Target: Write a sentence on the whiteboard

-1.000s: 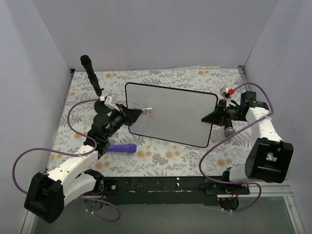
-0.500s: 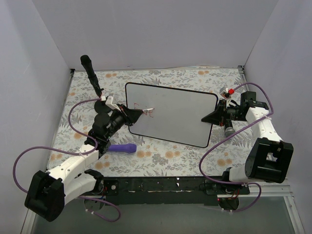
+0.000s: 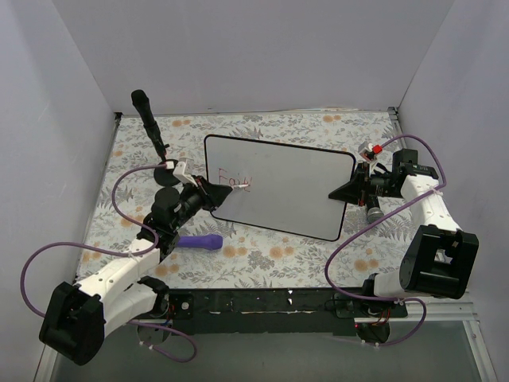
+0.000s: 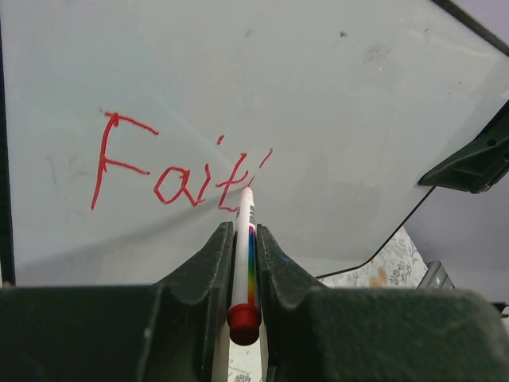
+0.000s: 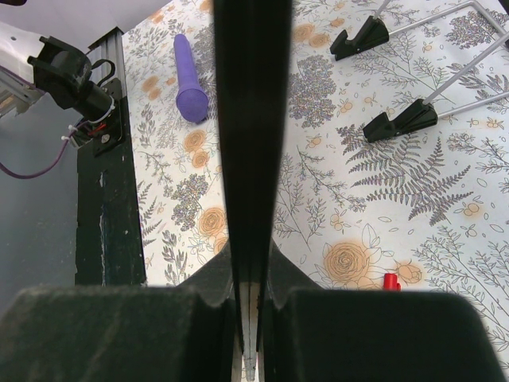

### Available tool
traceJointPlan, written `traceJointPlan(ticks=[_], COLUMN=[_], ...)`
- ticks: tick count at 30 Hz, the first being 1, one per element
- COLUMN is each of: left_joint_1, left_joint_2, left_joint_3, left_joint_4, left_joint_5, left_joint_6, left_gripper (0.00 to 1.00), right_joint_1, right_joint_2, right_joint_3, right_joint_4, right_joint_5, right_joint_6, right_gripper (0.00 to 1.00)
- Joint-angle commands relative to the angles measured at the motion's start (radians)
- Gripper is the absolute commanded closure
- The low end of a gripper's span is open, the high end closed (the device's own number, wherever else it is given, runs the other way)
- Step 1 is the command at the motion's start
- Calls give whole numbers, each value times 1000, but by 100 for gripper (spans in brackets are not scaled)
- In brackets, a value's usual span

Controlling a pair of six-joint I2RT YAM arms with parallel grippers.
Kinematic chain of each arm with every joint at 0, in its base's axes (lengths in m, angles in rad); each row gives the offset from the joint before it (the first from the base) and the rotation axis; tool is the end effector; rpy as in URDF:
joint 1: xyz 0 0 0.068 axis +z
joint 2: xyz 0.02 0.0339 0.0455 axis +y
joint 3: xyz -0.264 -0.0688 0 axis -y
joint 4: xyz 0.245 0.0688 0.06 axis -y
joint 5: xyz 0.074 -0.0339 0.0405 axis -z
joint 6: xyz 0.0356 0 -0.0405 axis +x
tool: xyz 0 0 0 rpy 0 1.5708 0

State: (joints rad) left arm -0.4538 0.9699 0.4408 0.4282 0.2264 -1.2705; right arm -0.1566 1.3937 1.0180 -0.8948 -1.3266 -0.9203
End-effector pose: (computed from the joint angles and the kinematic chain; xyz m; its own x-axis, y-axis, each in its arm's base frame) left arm 0.1948 -0.1039 0.2484 -0.6266 -0.7301 -0.2727 0.0993 0.2723 -0.9571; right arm 0.2502 -0.0045 0.2604 -0.3758 -0.1355 -0.9168 -0.8997 0.2903 0.3259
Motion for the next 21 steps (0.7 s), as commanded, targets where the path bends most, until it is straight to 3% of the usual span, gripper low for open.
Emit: traceJointPlan(ticks=[1,21], left_joint_1=[3,3], left_joint_2=[-33,-62], left_joint_3=[-31,1], left_joint_4=[-32,-3], left_joint_5=[25,25], left_joint_6=[17,0], left_gripper=[100,100], right_joint_1=[6,5], right_joint_2=[-36,-36], right_joint_3=[4,4], right_joint_4=[10,13], right_joint_5=[21,20], right_joint_6=[-29,-28], right_gripper=[99,99])
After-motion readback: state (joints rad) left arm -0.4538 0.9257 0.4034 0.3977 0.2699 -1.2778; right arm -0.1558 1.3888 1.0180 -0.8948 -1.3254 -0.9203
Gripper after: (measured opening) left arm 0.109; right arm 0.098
